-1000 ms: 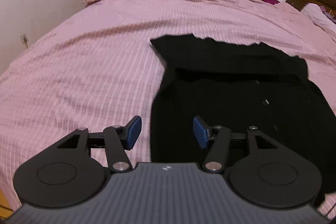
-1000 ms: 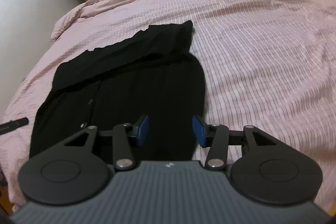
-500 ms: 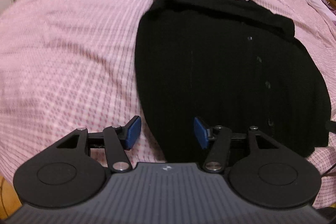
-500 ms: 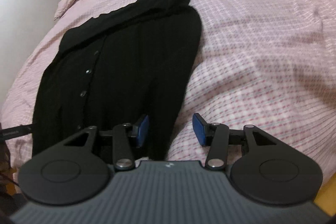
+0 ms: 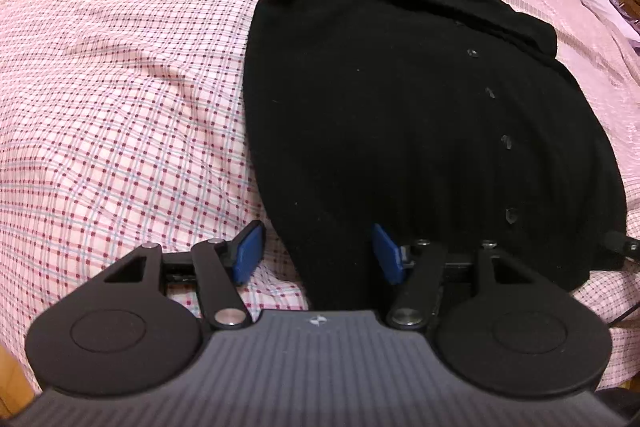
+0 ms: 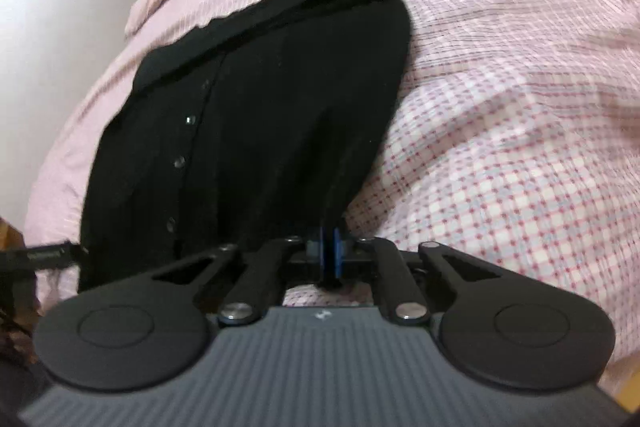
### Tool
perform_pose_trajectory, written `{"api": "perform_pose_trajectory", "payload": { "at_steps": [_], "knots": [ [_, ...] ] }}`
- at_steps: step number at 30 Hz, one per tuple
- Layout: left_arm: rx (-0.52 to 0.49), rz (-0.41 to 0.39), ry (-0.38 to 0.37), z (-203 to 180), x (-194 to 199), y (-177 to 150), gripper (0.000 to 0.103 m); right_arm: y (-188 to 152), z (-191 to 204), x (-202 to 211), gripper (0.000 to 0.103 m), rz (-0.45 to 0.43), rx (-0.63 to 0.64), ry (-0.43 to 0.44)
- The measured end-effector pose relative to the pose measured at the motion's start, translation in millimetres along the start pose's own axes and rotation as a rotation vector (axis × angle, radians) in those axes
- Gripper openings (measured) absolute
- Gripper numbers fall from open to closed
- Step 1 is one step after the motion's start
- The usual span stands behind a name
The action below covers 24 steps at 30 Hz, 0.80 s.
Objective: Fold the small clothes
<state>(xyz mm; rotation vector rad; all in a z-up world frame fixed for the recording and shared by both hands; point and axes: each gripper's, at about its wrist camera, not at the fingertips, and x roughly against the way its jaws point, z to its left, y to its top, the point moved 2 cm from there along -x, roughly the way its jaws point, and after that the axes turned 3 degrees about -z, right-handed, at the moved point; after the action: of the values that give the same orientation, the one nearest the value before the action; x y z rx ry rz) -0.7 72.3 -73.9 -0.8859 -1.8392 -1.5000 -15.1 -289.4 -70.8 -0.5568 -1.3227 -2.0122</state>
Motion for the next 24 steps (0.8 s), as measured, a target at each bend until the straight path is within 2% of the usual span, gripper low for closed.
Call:
{"api": "perform_pose_trajectory", "payload": {
  "at_steps": [3, 6, 12, 14, 16, 19, 24],
  "knots": [
    [0.01, 0.003, -0.011, 2, 3, -1, 0.066, -1, -7, 21, 0.008, -0.039, -0.003, -0.031],
    [0.021, 0.018, -0.035, 3, 4, -4, 0.066, -3, -14, 33, 0.008, -0.036, 0.0, -0.042],
    [0.063, 0.082, -0.157, 6, -7, -12, 0.067, -3, -17, 23, 0.011, -0.017, -0.004, -0.038],
    [0.079, 0.096, -0.197, 5, -12, -16, 0.067, -4, -16, 21, 0.016, -0.022, 0.0, -0.038],
    [0.092, 0.1, -0.23, 4, -14, -18, 0.067, -3, -16, 17, 0.029, -0.03, -0.004, -0.019],
    [0.101, 0.099, -0.256, 5, -15, -20, 0.066, -3, -14, 13, 0.041, -0.04, -0.006, 0.009],
    [0.089, 0.096, -0.252, 1, -16, -21, 0.066, 2, -8, 0, 0.042, -0.036, 0.002, -0.002]
  ]
}}
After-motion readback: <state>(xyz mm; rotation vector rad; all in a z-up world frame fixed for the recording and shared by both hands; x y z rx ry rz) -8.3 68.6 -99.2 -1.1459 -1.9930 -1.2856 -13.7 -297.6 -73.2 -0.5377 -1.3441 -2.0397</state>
